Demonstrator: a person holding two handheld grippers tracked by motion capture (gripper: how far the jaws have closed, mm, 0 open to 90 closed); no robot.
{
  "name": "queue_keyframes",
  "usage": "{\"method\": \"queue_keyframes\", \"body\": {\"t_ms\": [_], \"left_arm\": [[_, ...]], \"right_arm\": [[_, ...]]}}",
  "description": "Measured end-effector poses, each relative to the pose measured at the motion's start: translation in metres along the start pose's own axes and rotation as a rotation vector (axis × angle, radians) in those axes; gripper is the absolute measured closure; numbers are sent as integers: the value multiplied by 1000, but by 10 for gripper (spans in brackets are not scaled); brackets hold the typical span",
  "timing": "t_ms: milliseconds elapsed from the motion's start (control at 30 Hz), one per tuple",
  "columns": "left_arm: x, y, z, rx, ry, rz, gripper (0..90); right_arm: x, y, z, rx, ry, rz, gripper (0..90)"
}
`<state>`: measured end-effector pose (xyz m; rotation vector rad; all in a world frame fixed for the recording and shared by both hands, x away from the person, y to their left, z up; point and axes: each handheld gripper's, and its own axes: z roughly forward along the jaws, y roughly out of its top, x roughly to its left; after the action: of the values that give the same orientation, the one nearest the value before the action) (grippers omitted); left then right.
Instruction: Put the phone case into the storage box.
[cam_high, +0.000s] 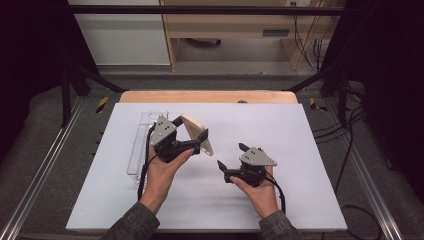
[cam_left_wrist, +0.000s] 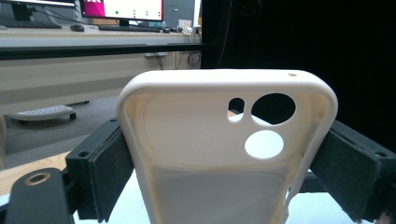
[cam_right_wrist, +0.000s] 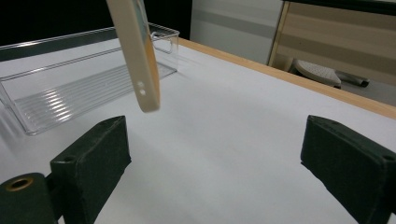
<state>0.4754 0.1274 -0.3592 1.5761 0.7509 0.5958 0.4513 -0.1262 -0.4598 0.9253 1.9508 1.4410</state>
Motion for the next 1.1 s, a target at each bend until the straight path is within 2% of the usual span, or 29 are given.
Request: {"method": "queue_keyframes", "body": {"t_ms": [67,300,600,800,833,867,967,1100], "left_arm": [[1,2,-2,-1,3,1,114],[12,19,-17,-14,57,25,113],[41,44,-36,-23,153,43,112],[56,49,-44,-18,200,53,112],[63,49,-47,-11,218,43,113],[63,49,-47,-11,218,43,112],[75,48,-53,-11,251,22,113],[82,48,-56,-3,278,32,113]], "right_arm": [[-2,0,-1,-1,-2,3,74],[-14,-3,-10,-6,-31,5,72],[-33,-8,-25,-19,-79,31,105],[-39,-10,-31,-17,-90,51,101],[-41,-11,-33,-18,-89,59,85],[-41,-11,-33,-18,-89,59,85],[-46,-14,-36,-17,-80,87,53],[-48,-16,-39,-22,-79,97,47]]}}
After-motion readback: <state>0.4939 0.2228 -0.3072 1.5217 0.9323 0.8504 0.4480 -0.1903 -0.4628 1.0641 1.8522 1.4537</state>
